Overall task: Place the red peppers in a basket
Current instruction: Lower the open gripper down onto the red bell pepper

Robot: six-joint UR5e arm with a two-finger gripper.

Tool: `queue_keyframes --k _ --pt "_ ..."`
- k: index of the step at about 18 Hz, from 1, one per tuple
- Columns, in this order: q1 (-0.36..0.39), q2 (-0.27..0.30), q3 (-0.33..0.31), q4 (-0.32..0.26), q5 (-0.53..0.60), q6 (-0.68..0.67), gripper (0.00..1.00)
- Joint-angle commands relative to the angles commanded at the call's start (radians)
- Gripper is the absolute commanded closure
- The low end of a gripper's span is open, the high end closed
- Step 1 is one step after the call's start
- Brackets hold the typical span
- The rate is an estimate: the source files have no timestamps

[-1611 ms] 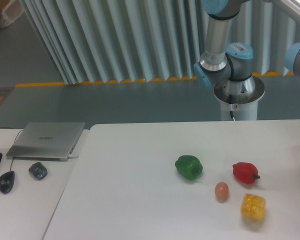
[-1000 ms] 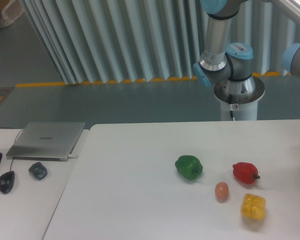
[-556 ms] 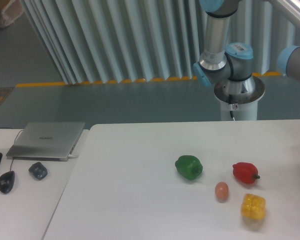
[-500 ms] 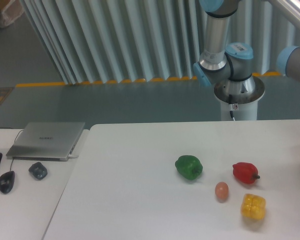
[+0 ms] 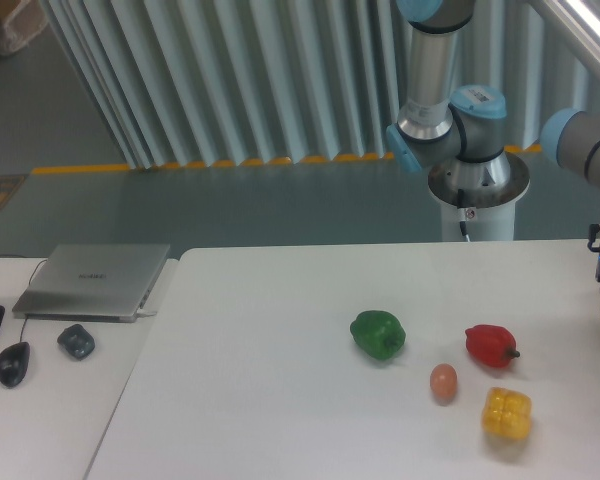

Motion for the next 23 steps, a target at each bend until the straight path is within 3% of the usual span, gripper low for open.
queue_keyframes --k 4,7,9,13,23 --pt "-0.040 -0.012 0.034 -0.009 0.046 0.037 0.01" --pt "-0.170 -0.058 0.080 -0.032 0.245 0.072 0.03" --pt "-0.204 -0.069 0.078 -0.035 0.247 0.147 0.03" --pt "-0.203 -0.060 0.075 -0.120 0.248 0.277 0.03" --pt "-0.250 -0.087 0.055 -0.120 0.258 0.313 0.03"
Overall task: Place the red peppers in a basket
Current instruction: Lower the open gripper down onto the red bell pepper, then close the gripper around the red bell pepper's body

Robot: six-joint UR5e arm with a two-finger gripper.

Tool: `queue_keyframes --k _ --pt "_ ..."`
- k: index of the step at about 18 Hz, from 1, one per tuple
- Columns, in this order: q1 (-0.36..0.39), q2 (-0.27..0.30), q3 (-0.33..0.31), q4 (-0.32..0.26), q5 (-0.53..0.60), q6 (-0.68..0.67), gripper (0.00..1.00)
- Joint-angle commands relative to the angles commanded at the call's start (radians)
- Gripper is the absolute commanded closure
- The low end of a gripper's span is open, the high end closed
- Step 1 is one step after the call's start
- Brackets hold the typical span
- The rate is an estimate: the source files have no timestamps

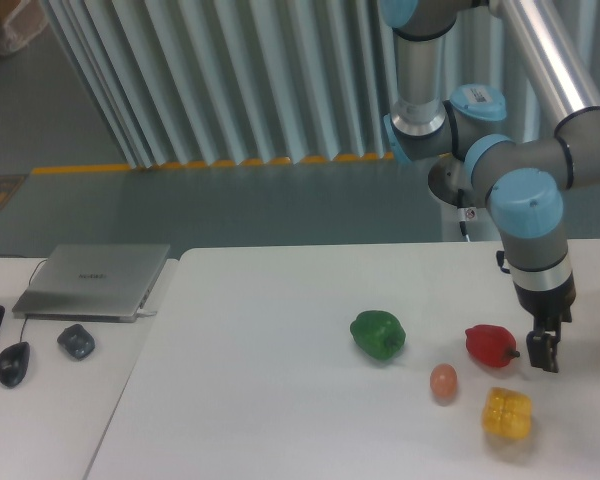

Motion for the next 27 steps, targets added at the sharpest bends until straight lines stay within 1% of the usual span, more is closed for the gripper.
queue_keyframes --k 3,5,11,14,17,24,27 --pt "-0.009 -0.005 -0.009 -0.002 -0.006 0.003 0.03" --pt "-0.037 -0.018 -0.009 0.000 0.003 -0.005 0.03" --pt "-0.029 -0.011 -0.032 0.000 0.018 0.011 0.03" --pt "-0.017 -0.011 -0.037 0.000 0.040 0.058 0.03" --pt "-0.017 -0.011 -0.040 -0.002 0.040 0.066 0.03" --pt "-0.028 -0.014 -0.069 -0.002 0.058 0.069 0.03" --pt "-0.032 -0.015 -0.069 0.000 0.057 0.058 0.03"
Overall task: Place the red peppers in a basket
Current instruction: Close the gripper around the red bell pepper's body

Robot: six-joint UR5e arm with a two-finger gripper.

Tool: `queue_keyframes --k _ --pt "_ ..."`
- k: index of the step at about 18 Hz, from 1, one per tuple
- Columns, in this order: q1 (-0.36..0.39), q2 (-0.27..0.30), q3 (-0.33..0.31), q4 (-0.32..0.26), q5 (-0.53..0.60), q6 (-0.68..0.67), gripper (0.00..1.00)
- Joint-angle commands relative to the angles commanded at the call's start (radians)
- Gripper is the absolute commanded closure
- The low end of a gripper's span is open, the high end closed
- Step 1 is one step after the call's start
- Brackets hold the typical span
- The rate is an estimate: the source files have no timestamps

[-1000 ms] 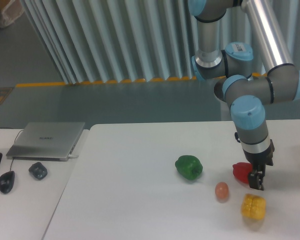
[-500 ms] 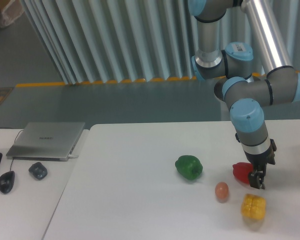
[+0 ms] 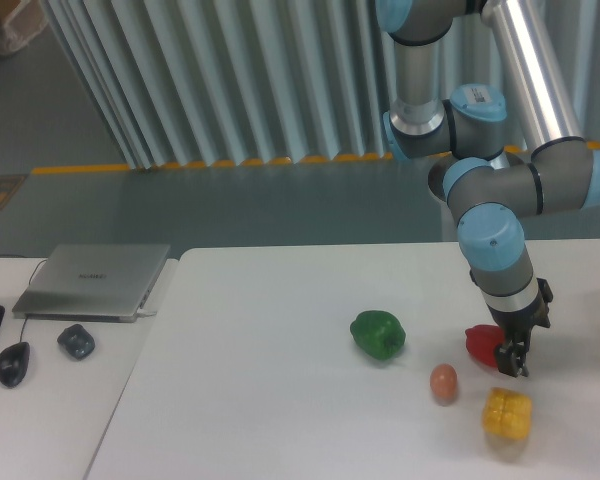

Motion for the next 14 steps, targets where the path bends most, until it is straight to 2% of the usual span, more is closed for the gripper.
queue_keyframes --k 3,6,11,14 --pt "-0.012 -0.006 0.005 0.002 0.002 -0.006 0.03" --pt "-0.012 -0.006 0.005 0.000 0.002 -0.006 0.14" --pt "-0.012 -0.005 0.003 -0.005 0.003 -0.006 0.25" --pt "-0.012 -0.006 0.003 -0.005 0.002 -0.006 0.25"
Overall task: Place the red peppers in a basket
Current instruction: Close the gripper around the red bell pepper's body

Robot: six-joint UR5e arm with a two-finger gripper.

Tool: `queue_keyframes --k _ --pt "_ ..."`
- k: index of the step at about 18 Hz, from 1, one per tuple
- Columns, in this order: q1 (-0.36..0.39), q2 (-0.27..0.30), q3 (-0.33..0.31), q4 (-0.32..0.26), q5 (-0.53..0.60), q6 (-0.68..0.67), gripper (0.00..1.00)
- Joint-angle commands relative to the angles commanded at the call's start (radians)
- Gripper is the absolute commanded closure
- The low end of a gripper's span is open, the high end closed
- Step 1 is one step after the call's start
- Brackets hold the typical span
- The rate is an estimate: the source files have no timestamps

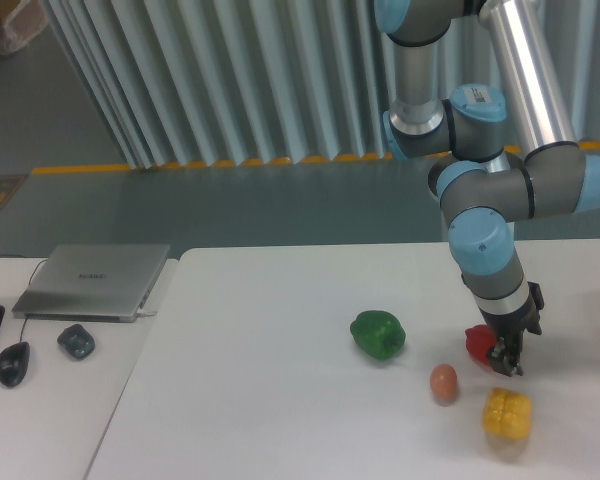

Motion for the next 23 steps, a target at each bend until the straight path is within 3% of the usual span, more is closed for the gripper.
queue_keyframes --k 11,23 --pt "-0.005 -0.008 -0.003 0.002 0.002 -0.060 0.37" --pt "-0.005 -0.008 -0.005 -0.003 0.002 -0.097 0.74"
